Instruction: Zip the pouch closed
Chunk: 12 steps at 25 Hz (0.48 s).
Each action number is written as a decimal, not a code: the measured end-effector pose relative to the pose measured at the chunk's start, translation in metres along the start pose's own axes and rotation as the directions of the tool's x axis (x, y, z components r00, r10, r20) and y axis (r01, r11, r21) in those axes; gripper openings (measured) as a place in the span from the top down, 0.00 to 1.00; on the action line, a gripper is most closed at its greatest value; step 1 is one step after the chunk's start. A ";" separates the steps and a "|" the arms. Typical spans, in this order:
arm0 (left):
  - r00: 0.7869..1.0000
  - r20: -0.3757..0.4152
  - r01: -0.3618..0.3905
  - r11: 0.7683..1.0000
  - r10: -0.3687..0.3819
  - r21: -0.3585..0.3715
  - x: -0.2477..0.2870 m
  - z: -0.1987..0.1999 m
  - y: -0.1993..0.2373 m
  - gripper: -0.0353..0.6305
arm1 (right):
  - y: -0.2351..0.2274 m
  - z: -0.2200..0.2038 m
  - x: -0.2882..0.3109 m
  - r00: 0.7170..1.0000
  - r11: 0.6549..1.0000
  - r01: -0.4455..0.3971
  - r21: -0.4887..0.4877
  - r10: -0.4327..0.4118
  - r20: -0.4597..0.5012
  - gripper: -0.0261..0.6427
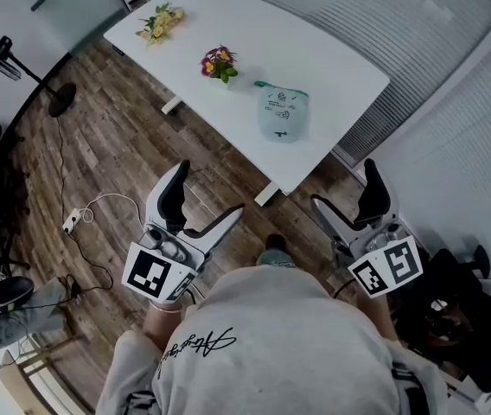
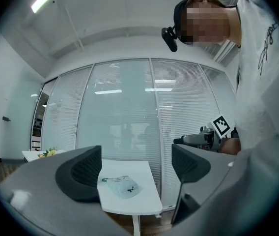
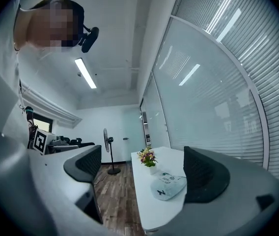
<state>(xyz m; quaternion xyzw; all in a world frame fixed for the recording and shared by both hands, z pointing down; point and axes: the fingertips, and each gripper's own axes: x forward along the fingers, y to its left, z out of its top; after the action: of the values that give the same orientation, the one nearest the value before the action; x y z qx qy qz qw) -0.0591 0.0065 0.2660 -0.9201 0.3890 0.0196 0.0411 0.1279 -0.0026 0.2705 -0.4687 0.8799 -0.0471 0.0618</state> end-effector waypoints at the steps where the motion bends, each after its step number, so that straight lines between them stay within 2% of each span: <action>1: 1.000 0.000 -0.003 1.000 0.003 0.001 0.007 -0.001 0.003 0.30 | -0.006 0.000 0.005 1.000 1.000 -0.005 -0.002 0.005 -0.001 0.20; 12: 0.999 -0.006 -0.043 0.999 0.043 0.002 0.064 -0.010 0.030 0.30 | -0.059 0.006 0.053 0.999 0.999 -0.053 -0.015 0.052 -0.010 0.21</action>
<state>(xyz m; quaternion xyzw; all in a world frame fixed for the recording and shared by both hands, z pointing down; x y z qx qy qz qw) -0.0361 -0.0606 0.2695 -0.9115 0.4089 0.0175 0.0404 0.1480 -0.0800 0.2691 -0.4457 0.8926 -0.0409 0.0551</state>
